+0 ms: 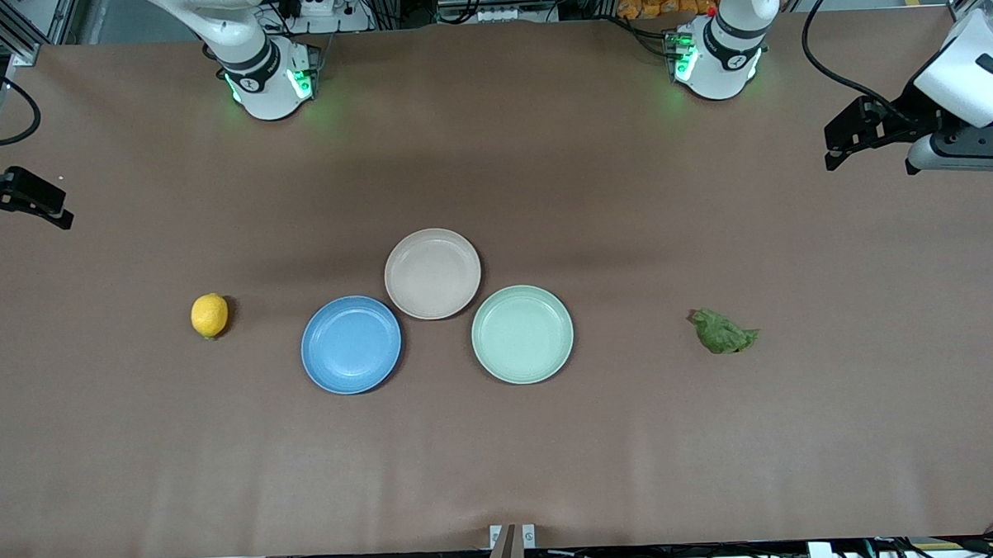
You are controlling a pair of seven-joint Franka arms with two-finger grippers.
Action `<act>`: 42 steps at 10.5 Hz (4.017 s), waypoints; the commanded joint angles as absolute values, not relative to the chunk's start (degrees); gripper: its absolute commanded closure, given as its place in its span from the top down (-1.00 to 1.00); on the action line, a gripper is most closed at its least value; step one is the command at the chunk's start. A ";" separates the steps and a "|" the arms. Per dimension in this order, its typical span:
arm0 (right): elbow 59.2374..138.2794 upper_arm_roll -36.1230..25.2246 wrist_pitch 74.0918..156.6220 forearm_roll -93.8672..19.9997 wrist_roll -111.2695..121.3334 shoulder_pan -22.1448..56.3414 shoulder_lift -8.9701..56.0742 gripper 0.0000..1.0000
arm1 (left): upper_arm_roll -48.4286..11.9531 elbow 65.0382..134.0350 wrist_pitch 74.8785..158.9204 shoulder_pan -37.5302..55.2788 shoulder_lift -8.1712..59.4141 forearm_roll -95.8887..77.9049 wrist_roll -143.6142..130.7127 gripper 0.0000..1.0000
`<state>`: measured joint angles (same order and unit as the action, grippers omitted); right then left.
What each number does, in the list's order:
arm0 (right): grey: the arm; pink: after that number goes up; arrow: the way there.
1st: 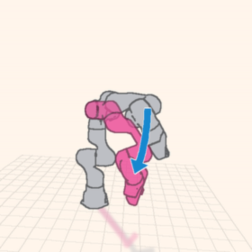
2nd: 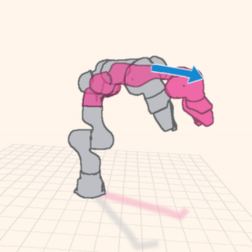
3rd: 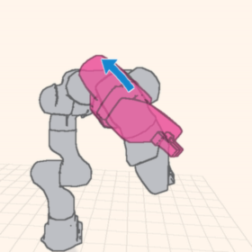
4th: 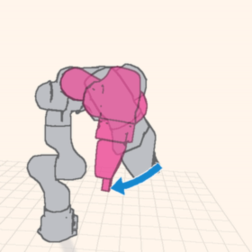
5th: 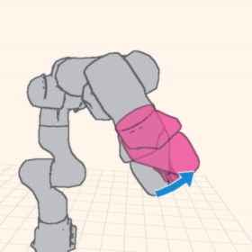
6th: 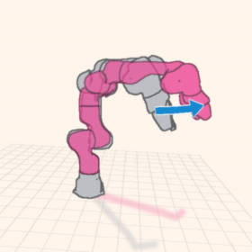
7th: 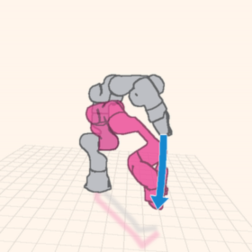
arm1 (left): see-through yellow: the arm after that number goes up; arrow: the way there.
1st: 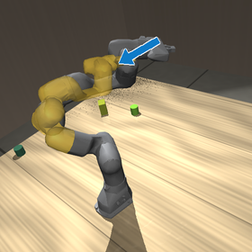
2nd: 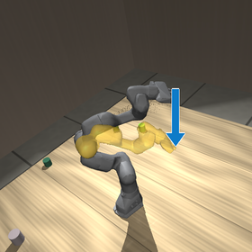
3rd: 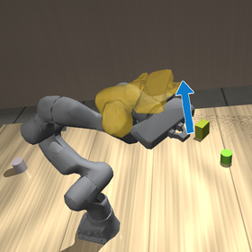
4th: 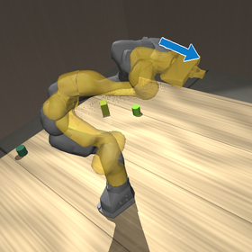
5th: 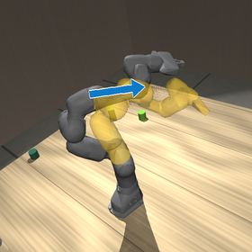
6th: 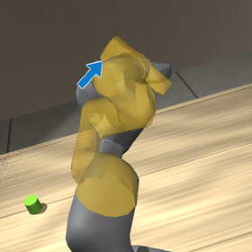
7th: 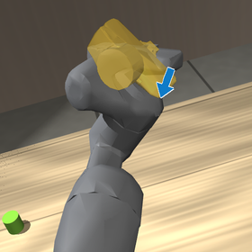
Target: Place lemon and lettuce in plates
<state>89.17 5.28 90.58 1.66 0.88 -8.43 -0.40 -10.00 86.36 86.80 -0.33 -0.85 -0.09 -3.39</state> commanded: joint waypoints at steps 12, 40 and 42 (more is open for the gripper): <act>89.38 5.27 88.86 0.97 0.26 -8.88 0.17 1.00 | -9.93 85.60 89.21 -0.44 8.77 -1.16 -3.25 1.00; 121.10 5.19 132.08 -2.11 0.44 -13.27 7.21 1.00 | -9.84 102.75 133.07 -0.70 34.89 0.35 -10.19 1.00; 122.86 5.19 134.72 -2.11 0.44 -13.36 7.73 1.00 | -9.84 102.31 134.11 -0.70 36.29 0.44 -10.20 1.00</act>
<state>120.76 4.57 132.43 -1.26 0.56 -12.56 8.35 -9.57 103.54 132.93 -0.64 34.75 -0.97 -8.35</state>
